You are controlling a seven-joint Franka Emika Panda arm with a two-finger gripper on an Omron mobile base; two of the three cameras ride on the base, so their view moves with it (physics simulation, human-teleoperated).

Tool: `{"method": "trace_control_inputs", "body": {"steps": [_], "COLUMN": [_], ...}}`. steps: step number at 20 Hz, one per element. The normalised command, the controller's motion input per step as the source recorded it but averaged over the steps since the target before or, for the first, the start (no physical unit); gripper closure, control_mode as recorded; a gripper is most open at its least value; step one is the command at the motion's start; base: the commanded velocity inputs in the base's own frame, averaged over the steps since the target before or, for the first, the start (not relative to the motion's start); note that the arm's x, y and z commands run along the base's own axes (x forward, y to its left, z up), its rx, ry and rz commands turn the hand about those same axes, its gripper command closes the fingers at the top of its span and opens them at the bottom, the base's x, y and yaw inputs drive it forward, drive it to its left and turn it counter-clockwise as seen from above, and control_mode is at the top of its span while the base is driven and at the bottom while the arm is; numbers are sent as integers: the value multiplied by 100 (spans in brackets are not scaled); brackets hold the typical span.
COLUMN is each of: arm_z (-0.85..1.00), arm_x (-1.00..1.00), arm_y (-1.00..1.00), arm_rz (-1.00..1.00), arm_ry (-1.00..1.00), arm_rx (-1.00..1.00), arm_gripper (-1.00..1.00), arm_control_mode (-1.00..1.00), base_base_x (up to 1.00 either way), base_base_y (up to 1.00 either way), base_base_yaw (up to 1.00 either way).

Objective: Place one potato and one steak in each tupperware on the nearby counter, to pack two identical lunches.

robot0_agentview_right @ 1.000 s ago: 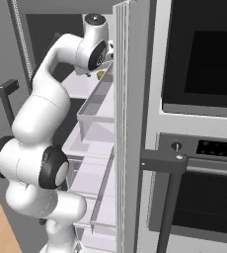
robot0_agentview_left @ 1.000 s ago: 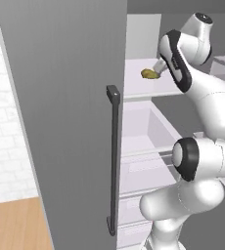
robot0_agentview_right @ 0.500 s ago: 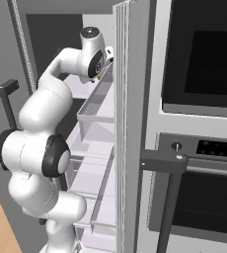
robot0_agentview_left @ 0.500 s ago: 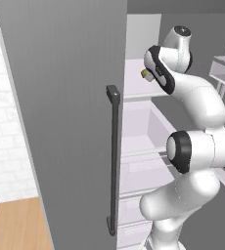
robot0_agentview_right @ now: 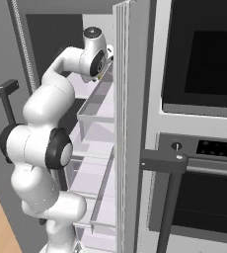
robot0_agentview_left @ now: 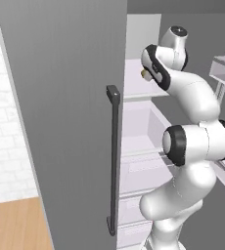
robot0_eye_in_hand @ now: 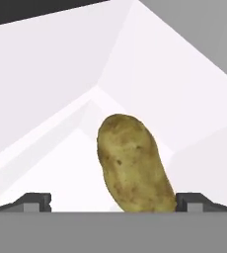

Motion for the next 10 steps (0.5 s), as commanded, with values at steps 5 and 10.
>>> {"method": "trace_control_inputs", "body": {"steps": [5, 10], "arm_z": [0, -1], "arm_x": [38, 6], "arm_y": [-2, 0], "arm_rz": [11, 6], "arm_ry": [11, 3], "arm_rx": [0, 0], "arm_gripper": [-100, -100], "arm_control_mode": [-100, -100], "base_base_x": [0, 0], "base_base_y": [0, 0], "base_base_yaw": [0, 0]}}
